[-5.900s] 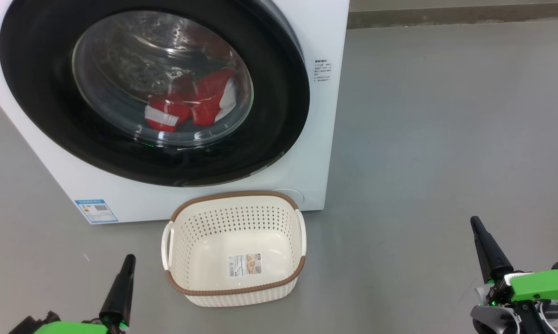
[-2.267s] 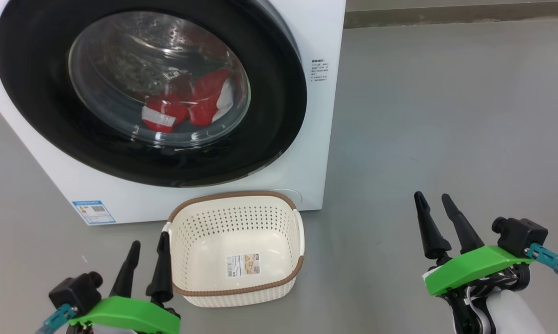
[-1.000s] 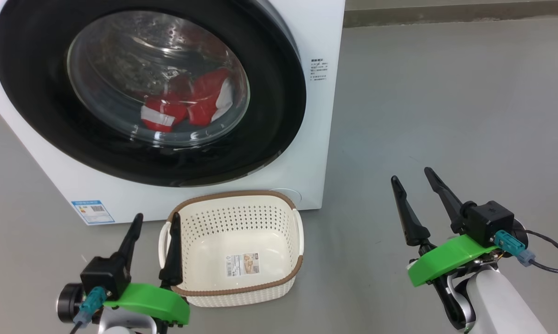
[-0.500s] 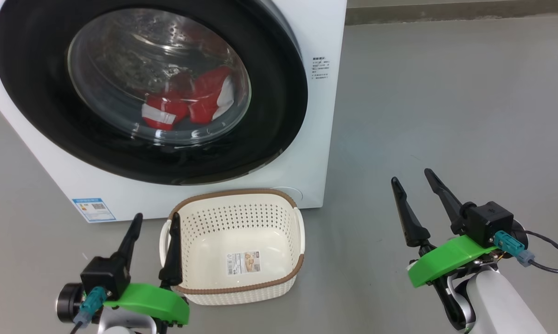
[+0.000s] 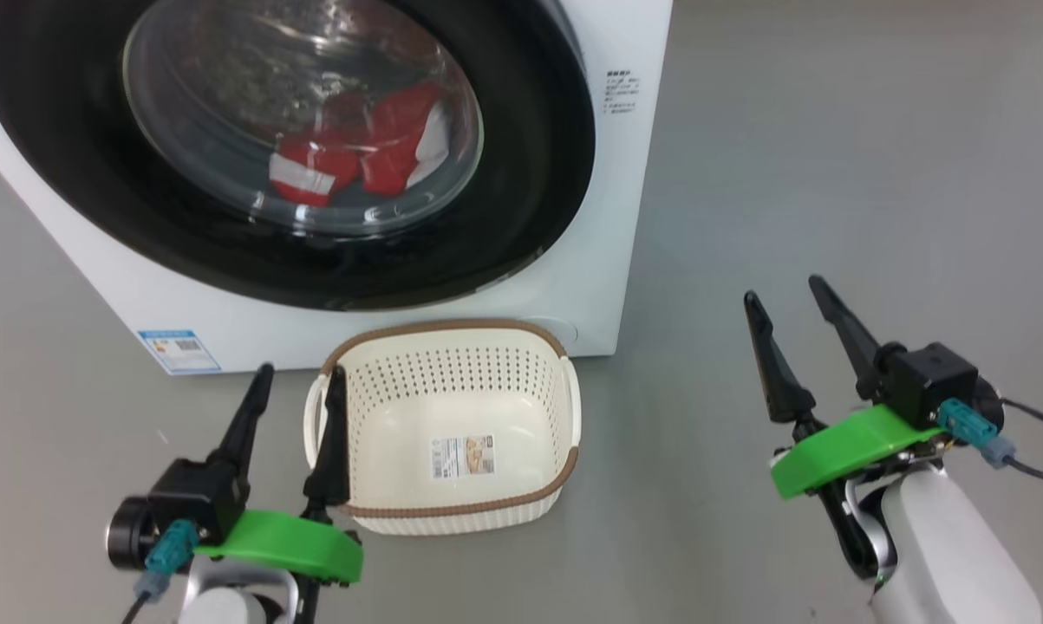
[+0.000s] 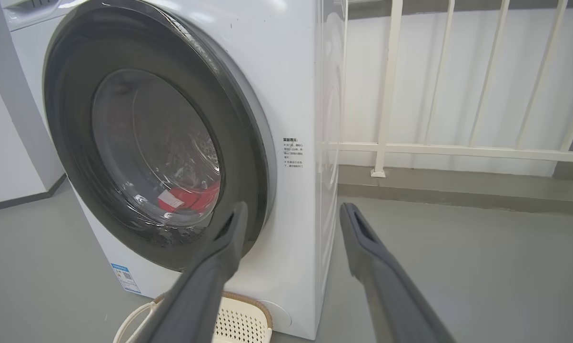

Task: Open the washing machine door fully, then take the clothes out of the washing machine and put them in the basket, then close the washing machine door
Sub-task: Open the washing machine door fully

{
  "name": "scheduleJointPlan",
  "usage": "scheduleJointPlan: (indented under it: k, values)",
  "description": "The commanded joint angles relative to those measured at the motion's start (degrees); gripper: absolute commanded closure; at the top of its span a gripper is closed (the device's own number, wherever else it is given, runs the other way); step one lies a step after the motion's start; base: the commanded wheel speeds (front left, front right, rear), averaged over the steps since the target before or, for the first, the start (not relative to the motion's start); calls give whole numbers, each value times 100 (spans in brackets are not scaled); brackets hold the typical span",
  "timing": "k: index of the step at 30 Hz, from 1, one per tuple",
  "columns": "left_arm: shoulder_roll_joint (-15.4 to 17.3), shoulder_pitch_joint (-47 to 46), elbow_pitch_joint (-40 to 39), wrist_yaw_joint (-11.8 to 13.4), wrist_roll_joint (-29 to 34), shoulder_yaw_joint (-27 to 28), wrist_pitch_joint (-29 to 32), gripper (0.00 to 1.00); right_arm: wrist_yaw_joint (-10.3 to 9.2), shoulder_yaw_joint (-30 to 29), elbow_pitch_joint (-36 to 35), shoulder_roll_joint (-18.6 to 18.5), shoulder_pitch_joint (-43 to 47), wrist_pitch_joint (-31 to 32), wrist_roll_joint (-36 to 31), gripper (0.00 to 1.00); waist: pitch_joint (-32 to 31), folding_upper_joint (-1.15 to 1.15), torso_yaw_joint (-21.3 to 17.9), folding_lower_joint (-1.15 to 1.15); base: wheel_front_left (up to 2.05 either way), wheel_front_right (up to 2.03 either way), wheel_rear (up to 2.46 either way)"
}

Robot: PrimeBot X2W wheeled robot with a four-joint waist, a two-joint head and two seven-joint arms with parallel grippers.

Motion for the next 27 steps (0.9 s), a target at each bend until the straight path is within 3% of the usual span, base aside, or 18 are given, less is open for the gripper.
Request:
scheduleJointPlan:
  k: [1, 2, 3, 6, 11, 27]
  values:
    - [102, -268, -215, 12, 38, 153, -70, 0, 2, 90, -170, -3, -241, -37, -47, 0, 184, 0, 86, 0, 0, 0, 0]
    - [102, -288, -292, 15, 31, 139, -70, 0, 2, 66, -184, -3, -289, -37, -68, 0, 250, 0, 107, 0, 0, 0, 0]
    - [102, -307, -369, 21, 24, 122, -70, 0, 2, 41, -194, -3, -341, -37, -84, 11, 317, 0, 129, 0, 0, 0, 0]
    - [102, -359, -612, 54, 13, 61, -70, 0, 2, -53, -165, -3, -514, -37, -137, 100, 517, 0, 197, 0, 0, 0, 0]
    - [102, -425, -960, 110, -8, -19, -70, 0, 2, -225, -26, -3, -885, -37, 117, 100, 822, 0, 305, 0, 0, 0, 0]
    - [102, -557, -1502, 179, -81, -107, -70, 0, 2, 72, 926, -3, -2490, -37, 3059, 100, 1542, 0, 416, 0, 0, 0, 0]
